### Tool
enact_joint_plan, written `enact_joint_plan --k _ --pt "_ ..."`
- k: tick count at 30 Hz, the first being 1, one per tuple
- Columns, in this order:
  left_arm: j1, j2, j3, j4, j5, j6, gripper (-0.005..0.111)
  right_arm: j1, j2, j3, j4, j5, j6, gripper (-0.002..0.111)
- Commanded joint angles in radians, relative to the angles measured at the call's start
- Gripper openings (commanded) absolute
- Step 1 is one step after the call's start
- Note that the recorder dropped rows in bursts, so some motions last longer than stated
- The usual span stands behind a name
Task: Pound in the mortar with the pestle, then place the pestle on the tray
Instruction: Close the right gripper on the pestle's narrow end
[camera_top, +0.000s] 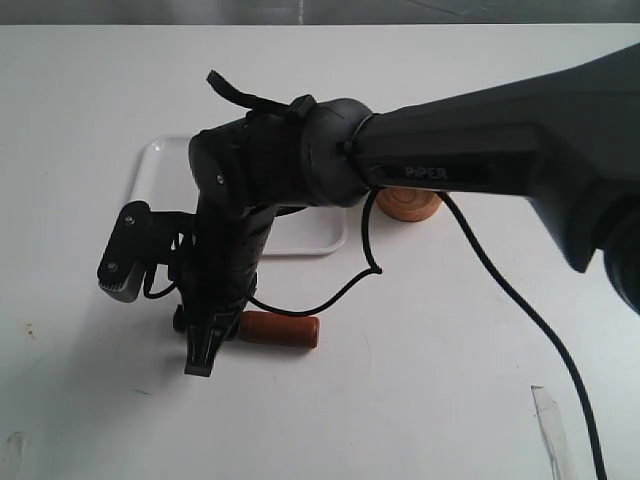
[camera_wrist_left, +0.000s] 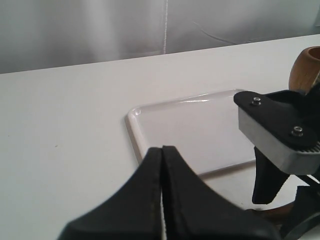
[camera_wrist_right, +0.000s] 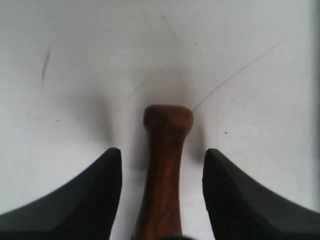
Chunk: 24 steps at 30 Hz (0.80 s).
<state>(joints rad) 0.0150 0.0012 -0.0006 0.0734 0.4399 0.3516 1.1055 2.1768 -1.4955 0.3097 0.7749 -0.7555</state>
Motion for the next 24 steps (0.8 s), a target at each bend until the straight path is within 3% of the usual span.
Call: enact_joint_plan --k 1,5,24 --pt "-0.008 -0.001 0.001 -0.007 -0.003 -0.008 0.000 0.003 -0.005 -0.007 0.002 -0.008 -0.001 0.039" --pt "-0.008 -0.001 0.001 -0.007 -0.003 -0.008 0.000 0.013 -0.005 -0.007 -0.034 -0.008 -0.001 0.030" --pt "-0.008 -0.001 0.001 -0.007 -0.003 -0.008 0.000 0.062 0.005 -0.007 -0.128 -0.031 0.054 0.030"
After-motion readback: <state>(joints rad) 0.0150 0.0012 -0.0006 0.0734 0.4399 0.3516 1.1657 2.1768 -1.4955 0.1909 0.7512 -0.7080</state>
